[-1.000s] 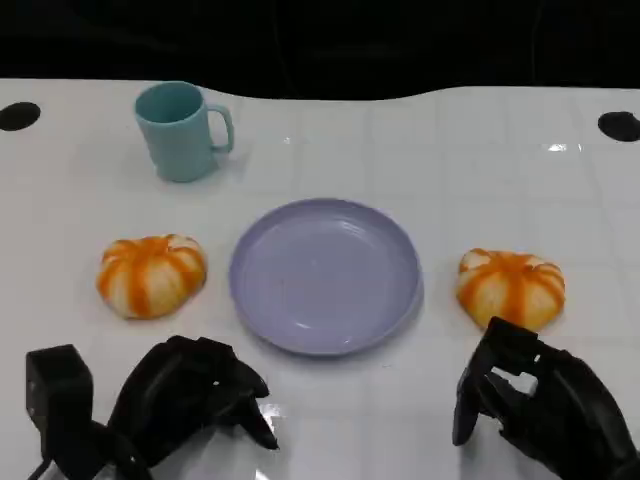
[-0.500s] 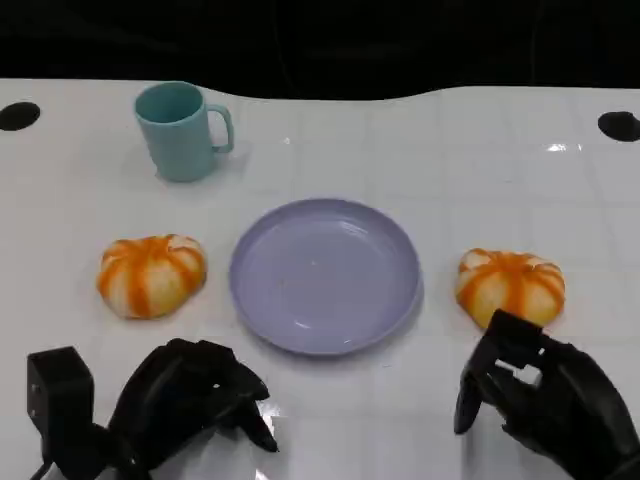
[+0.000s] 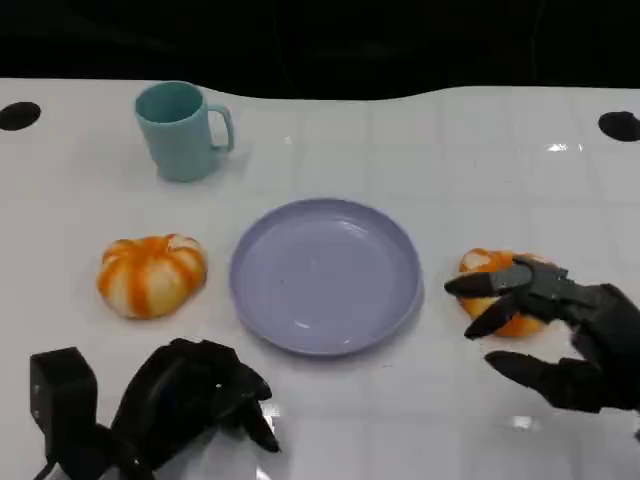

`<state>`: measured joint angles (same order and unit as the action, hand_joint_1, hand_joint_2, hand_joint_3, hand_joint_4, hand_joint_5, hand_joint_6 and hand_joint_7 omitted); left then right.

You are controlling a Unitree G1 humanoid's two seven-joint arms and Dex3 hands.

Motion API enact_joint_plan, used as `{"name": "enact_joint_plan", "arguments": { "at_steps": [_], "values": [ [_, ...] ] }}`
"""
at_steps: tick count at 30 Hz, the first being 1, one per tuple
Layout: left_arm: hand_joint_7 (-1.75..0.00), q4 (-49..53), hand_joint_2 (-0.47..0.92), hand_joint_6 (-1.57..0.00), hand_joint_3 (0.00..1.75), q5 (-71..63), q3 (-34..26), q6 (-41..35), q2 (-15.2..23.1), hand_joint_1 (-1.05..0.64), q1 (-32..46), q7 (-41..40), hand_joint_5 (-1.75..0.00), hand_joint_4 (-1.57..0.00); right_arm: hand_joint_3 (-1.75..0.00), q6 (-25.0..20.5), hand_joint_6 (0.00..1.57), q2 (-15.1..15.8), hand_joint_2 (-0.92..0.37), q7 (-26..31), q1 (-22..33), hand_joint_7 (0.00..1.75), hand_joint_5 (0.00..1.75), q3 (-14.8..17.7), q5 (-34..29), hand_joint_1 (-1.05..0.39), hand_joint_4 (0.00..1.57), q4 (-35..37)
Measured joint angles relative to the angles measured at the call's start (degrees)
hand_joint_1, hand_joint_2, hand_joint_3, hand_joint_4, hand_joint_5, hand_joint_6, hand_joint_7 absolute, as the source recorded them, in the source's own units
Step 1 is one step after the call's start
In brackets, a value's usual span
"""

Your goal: Grasp the bread from the table and place it into the plate.

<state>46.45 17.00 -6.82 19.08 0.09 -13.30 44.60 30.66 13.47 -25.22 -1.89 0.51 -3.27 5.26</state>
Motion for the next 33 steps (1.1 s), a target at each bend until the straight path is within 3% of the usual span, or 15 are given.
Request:
{"name": "enact_joint_plan", "arguments": {
  "at_steps": [2, 9, 16, 22, 33],
  "values": [
    [-0.23, -0.02, 0.82, -1.57, 0.00, 0.00, 0.05, 0.01, -0.01, -1.05, 0.00, 0.00, -0.72, -1.43, -0.17, 0.33, 0.36, 2.37, -0.92, 2.61, -0.04, 0.01, 0.41, 0.43, -5.86, -0.68, 0.33, -2.13],
    [-0.22, -0.02, 0.82, -1.57, 0.00, 0.00, 0.05, -0.01, -0.17, -1.05, -0.03, -0.04, -0.72, -1.42, -0.10, -3.00, 0.26, 7.63, -0.92, 11.76, -0.11, 0.00, 0.22, 1.14, -26.16, -0.73, 0.28, -10.25],
    [-0.24, 0.27, 0.82, -1.57, 0.00, 0.05, -0.08, -0.01, -0.13, -1.05, -0.31, -0.06, -0.73, -1.43, -0.06, -9.94, 0.22, 10.03, -0.92, 15.51, -0.95, 0.00, 0.14, -3.06, -41.98, -0.75, 0.24, -12.05],
    [-0.22, 0.27, 0.82, -1.57, 0.00, 0.12, -0.12, -0.15, -0.02, -1.05, -0.36, -0.30, -0.73, -1.42, -0.05, -14.55, 0.23, 10.30, -0.92, 17.46, -4.43, 0.00, 0.13, -7.81, -47.75, -0.77, 0.27, -8.26],
    [-0.22, 0.45, 0.82, -1.57, 0.00, 0.26, -0.31, -0.11, 0.11, -1.05, -0.56, -0.26, -0.73, -1.42, -0.04, -18.87, 0.25, 10.66, -0.92, 23.21, -15.15, 0.01, 0.10, -16.28, -52.35, -0.75, 0.31, 8.29]
  ]
}}
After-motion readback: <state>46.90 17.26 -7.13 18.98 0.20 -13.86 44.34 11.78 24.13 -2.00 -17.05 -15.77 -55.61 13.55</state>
